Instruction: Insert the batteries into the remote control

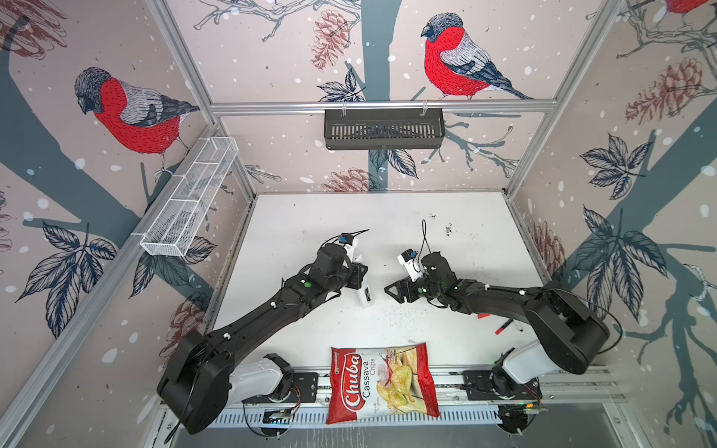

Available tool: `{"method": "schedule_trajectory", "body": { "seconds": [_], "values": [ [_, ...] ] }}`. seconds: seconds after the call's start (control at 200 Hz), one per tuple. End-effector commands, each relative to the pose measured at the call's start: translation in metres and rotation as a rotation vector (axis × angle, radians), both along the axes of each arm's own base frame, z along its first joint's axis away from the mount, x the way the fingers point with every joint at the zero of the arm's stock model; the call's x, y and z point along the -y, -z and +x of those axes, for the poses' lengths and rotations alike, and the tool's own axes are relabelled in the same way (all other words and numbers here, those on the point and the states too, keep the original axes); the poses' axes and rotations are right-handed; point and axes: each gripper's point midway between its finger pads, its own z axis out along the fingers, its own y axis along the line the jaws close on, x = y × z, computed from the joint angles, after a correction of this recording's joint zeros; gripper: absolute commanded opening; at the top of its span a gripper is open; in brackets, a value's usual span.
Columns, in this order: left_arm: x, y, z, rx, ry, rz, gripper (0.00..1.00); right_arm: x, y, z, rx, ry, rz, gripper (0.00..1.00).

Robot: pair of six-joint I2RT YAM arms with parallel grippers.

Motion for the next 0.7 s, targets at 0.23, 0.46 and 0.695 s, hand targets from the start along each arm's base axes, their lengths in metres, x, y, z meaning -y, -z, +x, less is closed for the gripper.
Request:
{"method": "schedule_trajectory", "body": {
  "seconds": [0.23, 0.46, 0.695],
  "values": [
    [-0.012, 0.011, 0.011, 0.027, -0.058, 0.22, 0.0, -0.003, 0.012, -0.011, -0.002, -0.08, 0.002, 0.79],
    [-0.021, 0.015, 0.011, -0.01, -0.1, 0.196, 0.0, -0.011, 0.013, -0.009, -0.007, -0.105, 0.004, 0.77],
    [-0.043, 0.002, 0.012, 0.008, -0.148, 0.07, 0.0, -0.01, 0.041, 0.006, -0.002, -0.011, -0.26, 0.57]
  ]
}}
